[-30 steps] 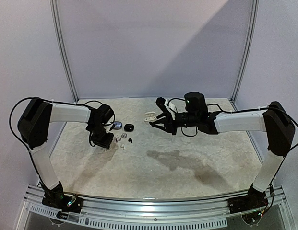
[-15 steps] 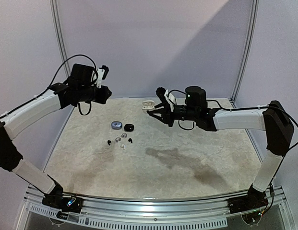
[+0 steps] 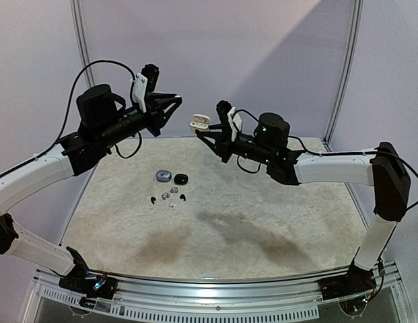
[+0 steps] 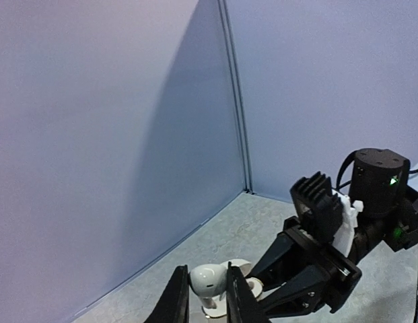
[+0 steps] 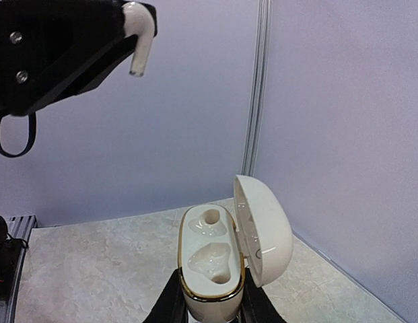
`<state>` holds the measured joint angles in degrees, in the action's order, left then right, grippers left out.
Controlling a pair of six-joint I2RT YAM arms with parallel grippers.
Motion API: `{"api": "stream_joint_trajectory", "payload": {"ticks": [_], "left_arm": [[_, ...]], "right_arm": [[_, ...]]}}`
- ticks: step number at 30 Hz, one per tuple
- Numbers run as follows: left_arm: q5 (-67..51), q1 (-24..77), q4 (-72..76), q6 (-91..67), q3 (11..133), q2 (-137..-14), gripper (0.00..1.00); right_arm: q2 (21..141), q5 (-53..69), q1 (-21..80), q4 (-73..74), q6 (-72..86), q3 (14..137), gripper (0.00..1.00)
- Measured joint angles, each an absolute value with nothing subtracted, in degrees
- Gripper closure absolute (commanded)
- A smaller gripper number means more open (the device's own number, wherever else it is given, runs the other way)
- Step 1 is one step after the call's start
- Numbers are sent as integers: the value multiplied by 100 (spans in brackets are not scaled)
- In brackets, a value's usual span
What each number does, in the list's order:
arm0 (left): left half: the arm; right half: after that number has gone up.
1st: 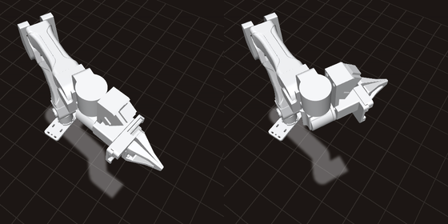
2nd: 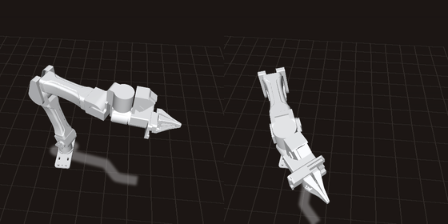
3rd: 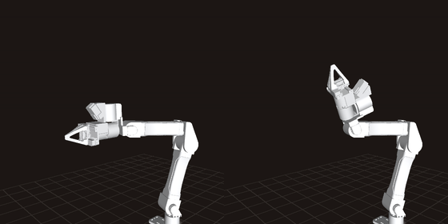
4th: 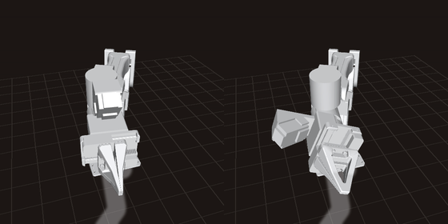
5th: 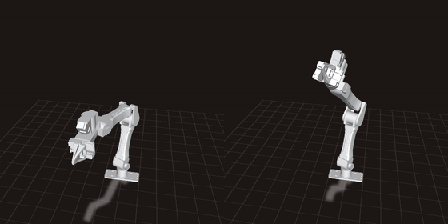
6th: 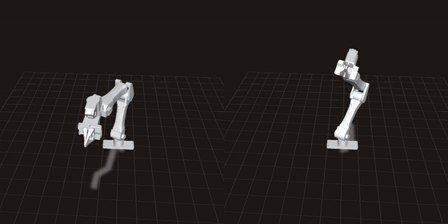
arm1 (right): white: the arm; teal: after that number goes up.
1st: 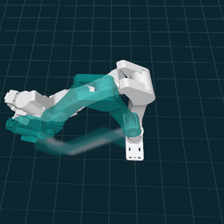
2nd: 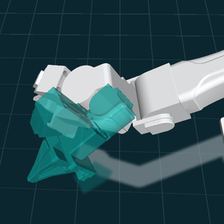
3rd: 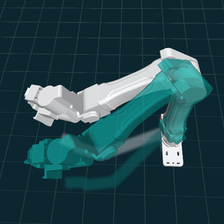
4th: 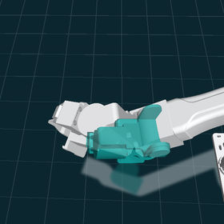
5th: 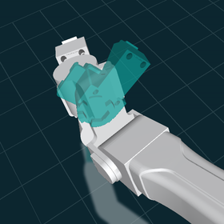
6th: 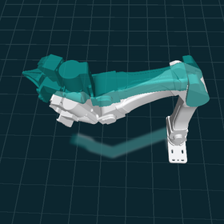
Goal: Insert the wireless bluetooth earbuds into the charging case
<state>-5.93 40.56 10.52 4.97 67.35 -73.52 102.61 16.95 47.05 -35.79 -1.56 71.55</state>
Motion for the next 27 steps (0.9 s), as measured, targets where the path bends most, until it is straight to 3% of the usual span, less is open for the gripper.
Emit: {"api": "stream_joint_trajectory", "payload": {"ticks": [27], "left_arm": [[-749,4313,1420,1055,6313,-7548,100]], "right_arm": [[10248,1579,4989,-3691,-567,7159,100]]}}
